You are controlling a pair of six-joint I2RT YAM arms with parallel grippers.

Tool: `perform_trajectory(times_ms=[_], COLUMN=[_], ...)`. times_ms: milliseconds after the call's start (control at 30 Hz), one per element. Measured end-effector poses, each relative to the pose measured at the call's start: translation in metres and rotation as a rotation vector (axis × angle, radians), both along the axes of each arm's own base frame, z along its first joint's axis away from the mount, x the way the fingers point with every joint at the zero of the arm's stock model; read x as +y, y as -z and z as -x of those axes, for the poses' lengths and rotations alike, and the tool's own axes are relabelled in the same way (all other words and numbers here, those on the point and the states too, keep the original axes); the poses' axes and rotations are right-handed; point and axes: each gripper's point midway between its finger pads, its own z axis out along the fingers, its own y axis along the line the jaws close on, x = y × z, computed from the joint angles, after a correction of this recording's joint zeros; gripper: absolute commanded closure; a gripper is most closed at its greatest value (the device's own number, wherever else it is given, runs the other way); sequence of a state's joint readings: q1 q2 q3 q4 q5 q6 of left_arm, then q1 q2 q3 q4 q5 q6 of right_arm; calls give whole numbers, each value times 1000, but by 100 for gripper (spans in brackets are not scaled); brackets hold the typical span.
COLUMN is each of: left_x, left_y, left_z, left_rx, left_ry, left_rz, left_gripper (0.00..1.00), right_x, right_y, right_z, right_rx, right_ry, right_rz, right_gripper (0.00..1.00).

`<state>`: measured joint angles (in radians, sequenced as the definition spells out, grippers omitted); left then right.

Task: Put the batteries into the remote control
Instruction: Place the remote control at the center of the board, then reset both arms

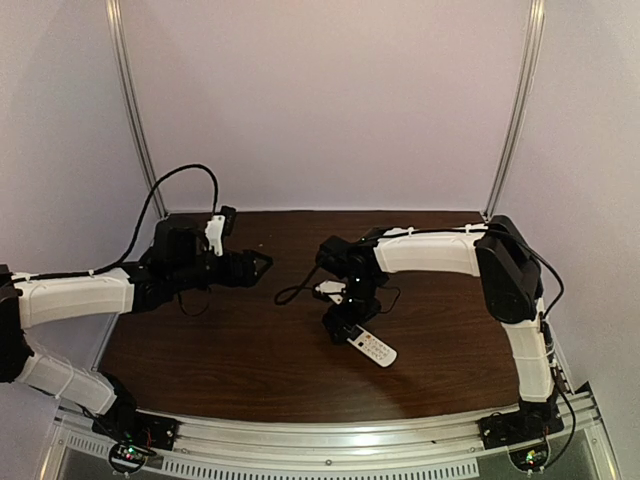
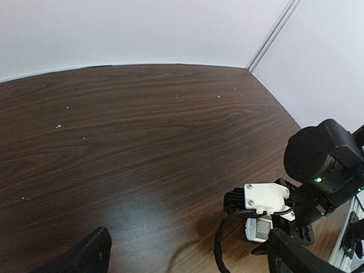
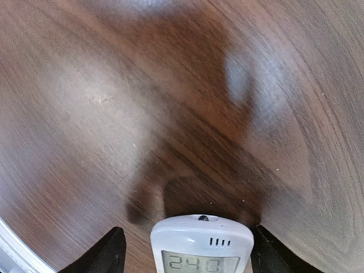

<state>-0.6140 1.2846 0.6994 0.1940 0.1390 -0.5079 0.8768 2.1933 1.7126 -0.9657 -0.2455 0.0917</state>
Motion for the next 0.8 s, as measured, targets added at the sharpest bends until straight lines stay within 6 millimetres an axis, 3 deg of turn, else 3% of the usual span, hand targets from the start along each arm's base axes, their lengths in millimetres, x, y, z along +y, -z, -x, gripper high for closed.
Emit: perform_trajectory(times_ms=[67,267,467,667,800], left_x=[-1,-8,-11,-16,-21], left_y=[-2,-14,-32,-69,-75], left_z=[-1,-11,-20,-46,-66], left_rx=[7,26,36,-12,-19], left_ry=[0,-8,-16,-40,-29], left_rz=[-1,11,-7,-80,-126], left_gripper=[2,3,3,3,3], right_x=[2,5,-5,-44,-92], right_y=[-2,-23,-85,-137,-146], right_z=[-1,-7,-30,-60,-63], right_rx=[-5,-61,-185,-330,-394], right_ry=[5,17,88,247,389], right_rz=[-10,-88,-281,-488,-612], right_gripper=[1,0,0,0,0])
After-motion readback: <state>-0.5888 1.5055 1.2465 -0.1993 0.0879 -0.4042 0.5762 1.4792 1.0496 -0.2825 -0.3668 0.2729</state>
